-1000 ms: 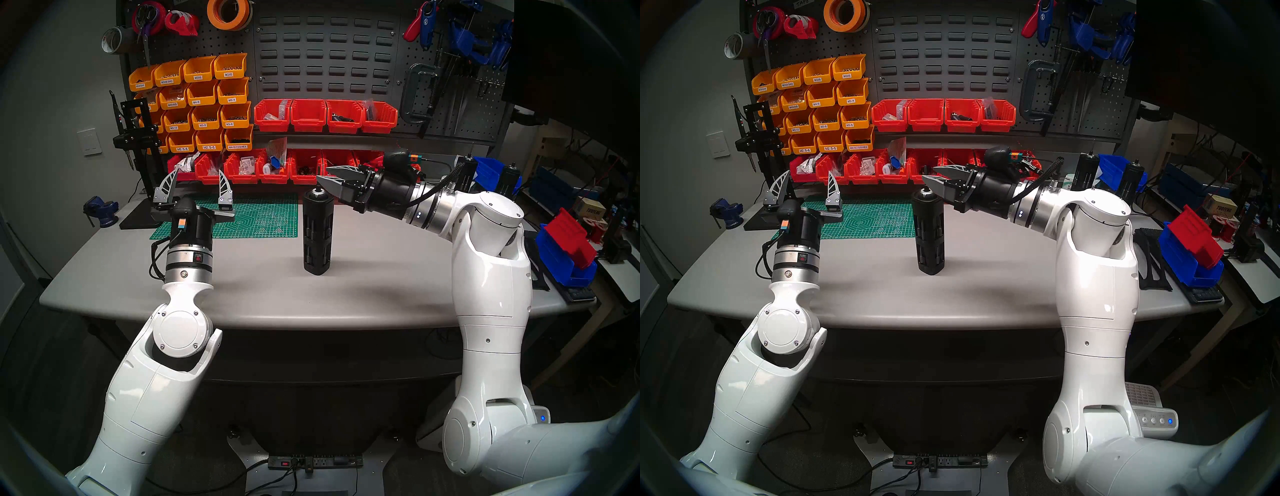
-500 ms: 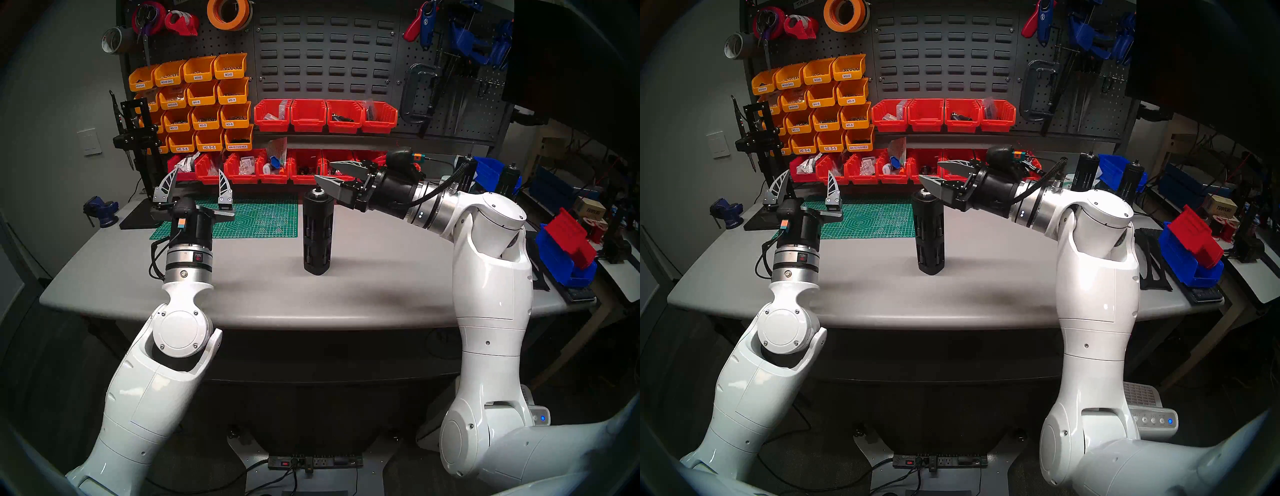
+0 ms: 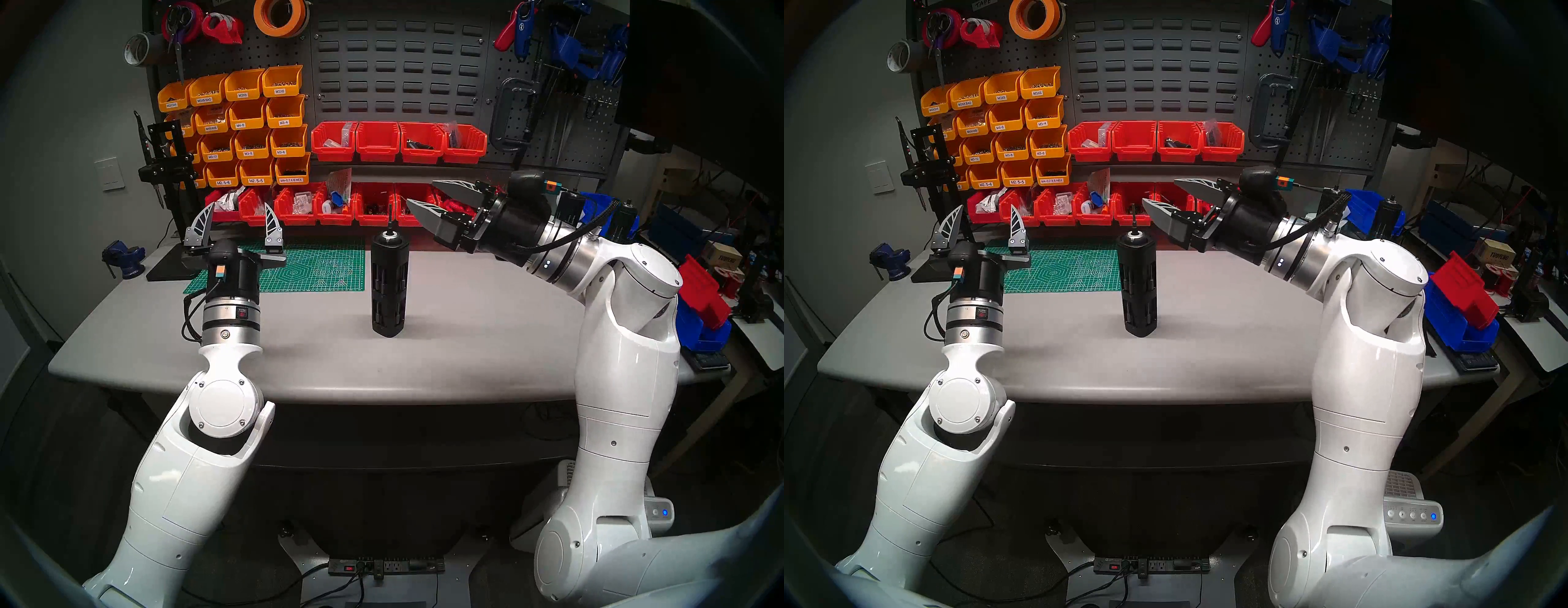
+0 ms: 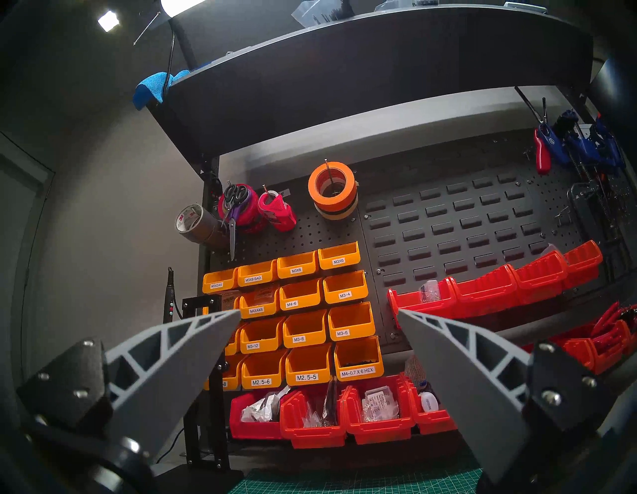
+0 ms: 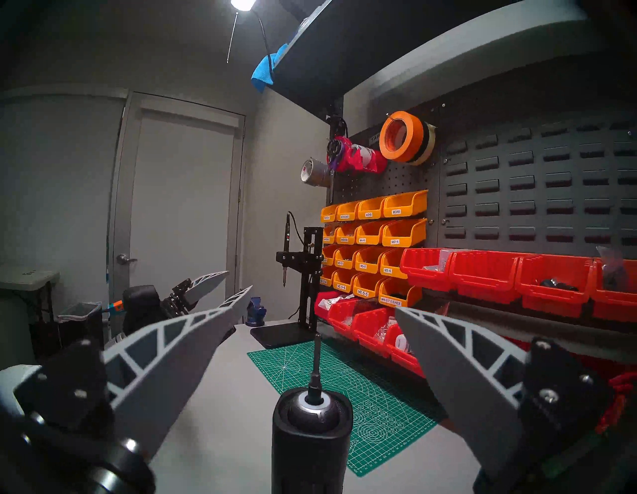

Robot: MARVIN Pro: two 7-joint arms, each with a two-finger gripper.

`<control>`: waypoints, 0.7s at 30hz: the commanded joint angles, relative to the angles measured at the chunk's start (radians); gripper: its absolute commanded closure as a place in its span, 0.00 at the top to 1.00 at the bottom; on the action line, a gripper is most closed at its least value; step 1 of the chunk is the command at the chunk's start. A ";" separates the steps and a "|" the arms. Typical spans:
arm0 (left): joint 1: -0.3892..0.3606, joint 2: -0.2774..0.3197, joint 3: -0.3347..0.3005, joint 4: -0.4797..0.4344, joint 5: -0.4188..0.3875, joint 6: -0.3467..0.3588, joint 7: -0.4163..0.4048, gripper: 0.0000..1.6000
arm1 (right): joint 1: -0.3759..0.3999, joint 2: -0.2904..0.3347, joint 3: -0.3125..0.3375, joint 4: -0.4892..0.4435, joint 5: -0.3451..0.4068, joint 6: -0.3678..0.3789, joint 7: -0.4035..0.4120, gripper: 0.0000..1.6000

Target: Pick a screwdriver bit and insert it into the screwdriver

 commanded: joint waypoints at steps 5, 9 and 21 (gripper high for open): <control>-0.030 -0.019 0.009 -0.051 0.052 -0.006 0.036 1.00 | -0.139 -0.047 0.093 -0.162 0.016 -0.013 -0.026 1.00; -0.020 -0.022 0.015 -0.064 0.070 -0.007 0.046 1.00 | -0.205 -0.051 0.107 -0.223 0.025 -0.018 -0.047 1.00; 0.026 -0.035 0.032 -0.100 0.123 -0.005 0.094 1.00 | -0.388 -0.045 0.100 -0.308 0.064 -0.154 -0.249 1.00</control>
